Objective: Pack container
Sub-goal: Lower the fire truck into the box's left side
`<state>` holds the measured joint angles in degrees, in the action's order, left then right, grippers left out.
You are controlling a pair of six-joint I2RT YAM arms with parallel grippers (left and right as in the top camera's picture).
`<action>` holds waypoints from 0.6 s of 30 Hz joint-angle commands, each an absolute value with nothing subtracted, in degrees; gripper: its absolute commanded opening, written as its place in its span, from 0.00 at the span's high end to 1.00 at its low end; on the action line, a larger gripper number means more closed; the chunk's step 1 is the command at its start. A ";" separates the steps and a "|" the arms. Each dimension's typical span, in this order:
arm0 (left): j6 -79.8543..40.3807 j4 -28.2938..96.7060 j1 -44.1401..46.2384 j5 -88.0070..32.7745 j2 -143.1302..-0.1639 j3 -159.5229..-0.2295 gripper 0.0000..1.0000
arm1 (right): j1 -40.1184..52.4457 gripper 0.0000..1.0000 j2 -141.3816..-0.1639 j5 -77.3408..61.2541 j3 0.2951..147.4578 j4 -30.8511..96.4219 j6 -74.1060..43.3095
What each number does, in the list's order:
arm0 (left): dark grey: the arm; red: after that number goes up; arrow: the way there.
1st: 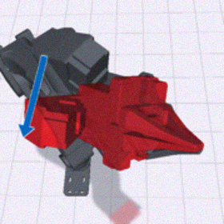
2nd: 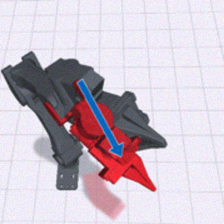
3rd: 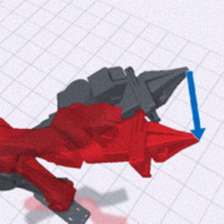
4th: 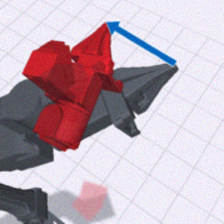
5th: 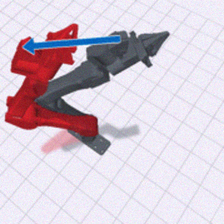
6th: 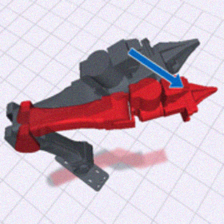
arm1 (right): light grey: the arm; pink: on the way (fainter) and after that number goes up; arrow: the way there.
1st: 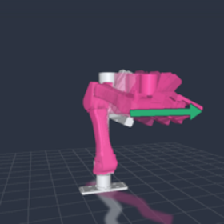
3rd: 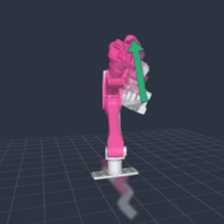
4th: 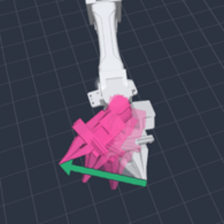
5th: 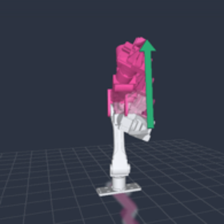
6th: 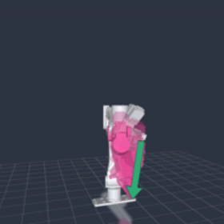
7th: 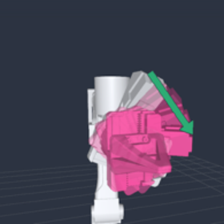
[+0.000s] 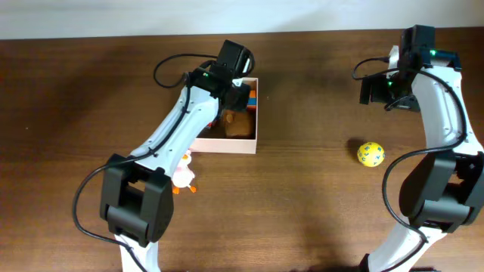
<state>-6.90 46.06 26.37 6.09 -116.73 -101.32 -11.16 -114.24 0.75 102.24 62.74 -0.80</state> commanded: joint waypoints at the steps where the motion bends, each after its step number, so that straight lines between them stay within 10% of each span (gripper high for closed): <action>1: -5.54 46.09 25.71 8.47 -117.51 -101.23 0.71 | -10.90 0.01 -112.97 0.47 103.31 62.76 -0.40; 18: 0.10 42.26 24.38 8.40 -125.03 -101.23 0.95 | -10.90 0.01 -112.97 0.47 103.31 62.76 -0.40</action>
